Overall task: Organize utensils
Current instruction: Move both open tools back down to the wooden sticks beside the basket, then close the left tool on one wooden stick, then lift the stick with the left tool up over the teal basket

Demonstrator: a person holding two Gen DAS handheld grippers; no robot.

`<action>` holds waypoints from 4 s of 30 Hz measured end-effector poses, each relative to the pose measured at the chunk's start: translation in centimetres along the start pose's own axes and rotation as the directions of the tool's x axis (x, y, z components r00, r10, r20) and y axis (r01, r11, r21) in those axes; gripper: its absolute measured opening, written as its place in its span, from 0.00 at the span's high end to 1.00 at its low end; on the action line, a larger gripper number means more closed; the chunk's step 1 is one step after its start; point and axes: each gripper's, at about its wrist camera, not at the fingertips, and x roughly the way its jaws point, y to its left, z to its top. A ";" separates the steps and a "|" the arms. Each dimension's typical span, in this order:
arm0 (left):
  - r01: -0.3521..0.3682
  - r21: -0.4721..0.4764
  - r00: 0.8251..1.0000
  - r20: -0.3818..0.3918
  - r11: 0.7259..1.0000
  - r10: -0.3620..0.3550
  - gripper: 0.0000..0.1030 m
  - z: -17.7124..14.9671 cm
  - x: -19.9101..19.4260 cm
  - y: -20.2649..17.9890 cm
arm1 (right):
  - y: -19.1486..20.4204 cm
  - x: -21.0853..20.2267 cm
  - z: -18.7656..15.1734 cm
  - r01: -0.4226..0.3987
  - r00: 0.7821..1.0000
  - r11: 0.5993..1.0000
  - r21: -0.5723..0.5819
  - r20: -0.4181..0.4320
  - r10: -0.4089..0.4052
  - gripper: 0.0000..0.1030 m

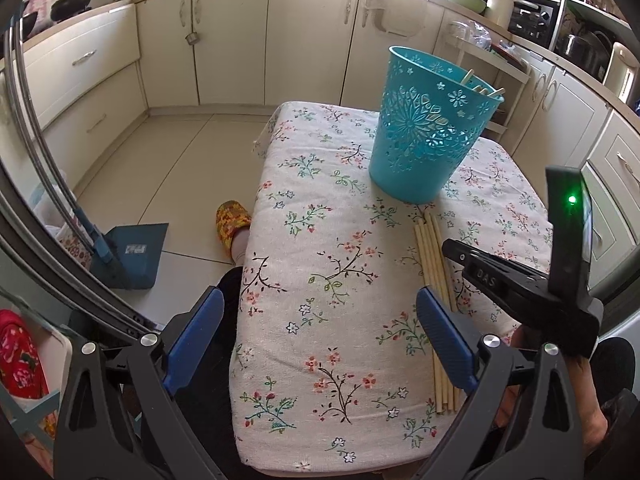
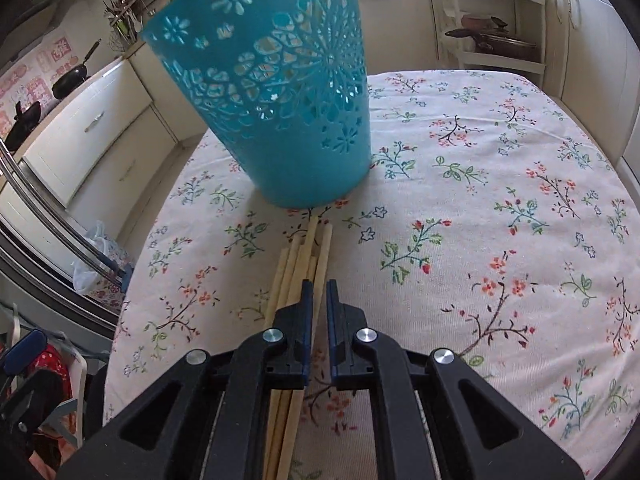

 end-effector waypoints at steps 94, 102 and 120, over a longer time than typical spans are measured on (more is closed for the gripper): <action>0.111 0.407 0.988 -0.148 0.907 -0.054 0.87 2.0 12.1 -9.9 | -4.6 -1.8 -1.5 0.033 0.998 0.999 -0.006 0.051 -0.033 0.84; 0.168 0.405 0.978 -0.186 0.899 -0.099 0.95 2.0 11.5 -9.9 | -4.7 -1.8 -1.5 0.026 0.998 1.000 -0.001 0.052 -0.026 0.84; 0.381 0.295 0.915 0.016 0.876 -0.403 0.95 8.1 -2.4 -6.3 | -4.5 -1.9 -1.6 0.011 0.999 1.000 -0.008 0.051 -0.011 0.79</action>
